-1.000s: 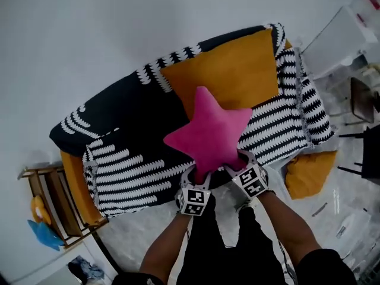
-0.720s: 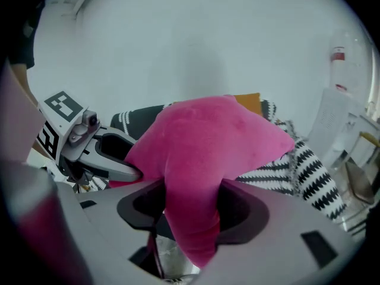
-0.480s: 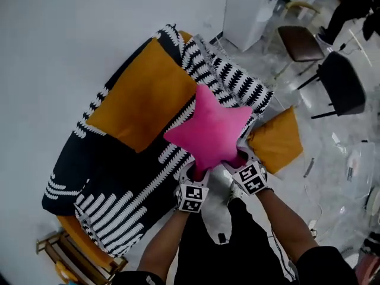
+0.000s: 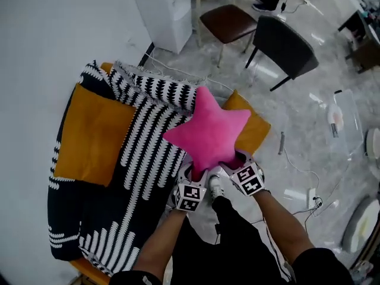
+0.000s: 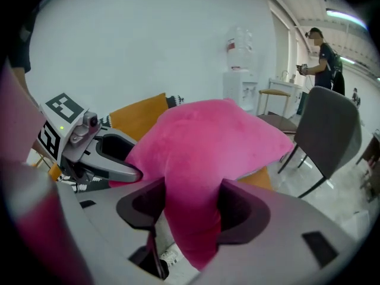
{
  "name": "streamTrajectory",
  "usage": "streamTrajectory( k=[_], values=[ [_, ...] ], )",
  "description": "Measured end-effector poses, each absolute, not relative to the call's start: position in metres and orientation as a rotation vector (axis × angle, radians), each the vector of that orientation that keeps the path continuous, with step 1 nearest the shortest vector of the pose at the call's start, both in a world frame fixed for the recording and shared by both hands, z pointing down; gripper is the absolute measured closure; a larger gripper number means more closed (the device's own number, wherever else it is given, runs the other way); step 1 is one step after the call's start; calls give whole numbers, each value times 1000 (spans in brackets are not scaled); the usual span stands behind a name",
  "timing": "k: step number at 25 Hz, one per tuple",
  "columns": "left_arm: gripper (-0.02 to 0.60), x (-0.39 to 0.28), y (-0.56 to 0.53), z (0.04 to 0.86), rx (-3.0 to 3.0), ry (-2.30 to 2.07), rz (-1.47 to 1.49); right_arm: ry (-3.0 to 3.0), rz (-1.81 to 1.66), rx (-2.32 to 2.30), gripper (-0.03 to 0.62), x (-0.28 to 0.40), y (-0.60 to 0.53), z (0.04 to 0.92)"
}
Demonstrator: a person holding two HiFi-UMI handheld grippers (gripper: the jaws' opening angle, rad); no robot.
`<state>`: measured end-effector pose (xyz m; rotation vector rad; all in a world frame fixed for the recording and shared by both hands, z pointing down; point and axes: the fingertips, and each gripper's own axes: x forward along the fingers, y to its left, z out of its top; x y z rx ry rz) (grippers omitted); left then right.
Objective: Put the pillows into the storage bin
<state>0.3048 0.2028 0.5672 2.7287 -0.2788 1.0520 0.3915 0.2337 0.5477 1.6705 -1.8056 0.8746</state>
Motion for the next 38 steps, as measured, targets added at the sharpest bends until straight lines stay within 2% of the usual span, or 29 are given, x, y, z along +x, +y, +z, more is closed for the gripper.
streamTrajectory(
  k=[9, 18, 19, 21, 22, 28, 38],
  values=[
    [364, 428, 280, 586, 2778, 32, 1127, -1653, 940, 1836, 312, 508, 326, 564],
    [344, 514, 324, 595, 2841, 264, 1179, -1494, 1034, 2045, 290, 586, 386, 574],
    [326, 519, 326, 601, 2854, 282, 1212, -1458, 1069, 2051, 263, 593, 393, 584],
    [270, 526, 324, 616, 2898, 290, 1294, -1368, 1136, 2033, 115, 603, 407, 611],
    [270, 527, 324, 622, 2912, 279, 1323, -1339, 1156, 2023, 60, 605, 413, 621],
    [252, 510, 318, 627, 2840, 201, 1342, -1346, 1173, 2042, 56, 599, 427, 623],
    [253, 484, 308, 605, 2850, 82, 1280, -1439, 1079, 2048, 91, 571, 394, 597]
  ],
)
